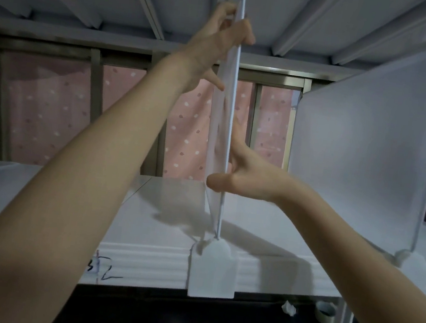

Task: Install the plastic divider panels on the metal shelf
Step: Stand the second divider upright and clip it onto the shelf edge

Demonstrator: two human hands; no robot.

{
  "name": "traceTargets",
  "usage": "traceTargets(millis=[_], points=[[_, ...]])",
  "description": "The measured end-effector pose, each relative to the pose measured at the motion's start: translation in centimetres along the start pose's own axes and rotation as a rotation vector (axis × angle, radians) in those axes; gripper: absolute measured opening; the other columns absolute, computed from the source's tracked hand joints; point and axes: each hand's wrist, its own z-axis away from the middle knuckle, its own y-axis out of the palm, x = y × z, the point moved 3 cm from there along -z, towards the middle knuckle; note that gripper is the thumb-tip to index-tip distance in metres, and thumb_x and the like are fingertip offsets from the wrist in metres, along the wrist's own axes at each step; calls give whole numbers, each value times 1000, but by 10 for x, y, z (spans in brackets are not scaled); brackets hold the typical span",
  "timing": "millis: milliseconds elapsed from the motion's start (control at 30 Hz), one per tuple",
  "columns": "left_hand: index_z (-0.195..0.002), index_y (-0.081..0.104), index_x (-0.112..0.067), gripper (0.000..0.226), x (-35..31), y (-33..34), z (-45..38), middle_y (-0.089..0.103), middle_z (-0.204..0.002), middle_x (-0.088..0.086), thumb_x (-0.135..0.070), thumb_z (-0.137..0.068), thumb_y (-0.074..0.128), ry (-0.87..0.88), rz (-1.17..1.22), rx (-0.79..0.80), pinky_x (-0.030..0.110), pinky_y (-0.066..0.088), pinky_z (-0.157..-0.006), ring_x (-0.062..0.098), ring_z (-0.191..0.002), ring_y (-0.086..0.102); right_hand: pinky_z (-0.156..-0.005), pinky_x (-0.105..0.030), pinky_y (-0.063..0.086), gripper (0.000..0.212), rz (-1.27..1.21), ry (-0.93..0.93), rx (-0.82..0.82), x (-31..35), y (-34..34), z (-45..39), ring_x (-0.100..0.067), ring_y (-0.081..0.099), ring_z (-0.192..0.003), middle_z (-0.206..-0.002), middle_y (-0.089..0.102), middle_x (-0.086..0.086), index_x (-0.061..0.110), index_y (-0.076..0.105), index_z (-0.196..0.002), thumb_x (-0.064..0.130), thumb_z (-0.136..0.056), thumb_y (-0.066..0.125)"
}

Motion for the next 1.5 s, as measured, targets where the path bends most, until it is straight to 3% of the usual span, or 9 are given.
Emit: traceTargets(millis=[300,433,500,633,700,833,1100,1333,1500], points=[[-98,45,-39,32,-3,2,3,43,-112,-13,-40,-70,61,-33,-30,15,45,55,-75,27,-116,43,-111,-22,27,114,14,49,-5,4,0,2,-15,13,-145,-158,-11,12,24,-26,-148,5,-80,63],[-98,46,-38,19,-4,-5,-3,43,-112,-14,-39,-82,58,-15,-45,-6,50,55,-79,18,-110,44,-82,-1,44,107,3,39,-6,9,-6,3,-21,26,-138,-159,0,5,22,-18,-151,-6,-83,59],[-98,46,-38,13,-6,-6,-5,43,-112,-16,-36,-89,56,-5,-73,21,53,54,-81,12,-108,42,-74,4,41,106,33,58,-10,9,-7,4,-23,28,-139,-159,3,2,21,-16,-152,-1,-82,61],[-100,47,-39,35,-9,-1,2,42,-114,-14,-45,-68,60,-8,-71,37,48,56,-76,17,-109,42,-75,-3,46,112,-10,38,-6,10,-5,6,-25,29,-138,-160,1,0,24,-21,-150,-2,-79,62],[-99,47,-38,38,-8,-1,3,44,-112,-14,-48,-65,59,-9,-62,38,46,57,-74,19,-110,43,-88,-1,39,111,23,29,-37,10,-3,5,-23,23,-142,-159,-1,2,22,-21,-150,-5,-81,61],[-99,46,-37,44,-3,-1,3,44,-110,-11,-50,-60,60,-6,-26,31,43,57,-70,22,-112,45,-113,-29,29,115,23,23,-37,7,1,4,-22,18,-144,-158,-7,7,24,-23,-150,5,-76,64],[-102,44,-36,28,1,-4,2,43,-110,-13,-39,-78,56,9,-15,19,43,55,-76,24,-116,43,-117,-43,25,116,12,17,-52,3,3,0,-22,14,-146,-159,-8,8,27,-25,-148,8,-73,62],[-112,41,-34,40,3,1,2,43,-111,-16,-42,-77,58,34,-29,2,32,55,-67,13,-109,44,-113,-50,31,116,-80,11,-67,-6,4,-1,-29,26,-143,-159,6,-4,32,-19,-150,13,-68,60],[-140,34,-24,100,5,10,3,43,-127,-12,-59,-52,66,33,-10,-73,15,51,-51,10,-112,43,-109,-42,36,117,-154,-7,-94,-17,7,3,-30,30,-140,-157,16,-5,39,-13,-150,14,-67,65]])
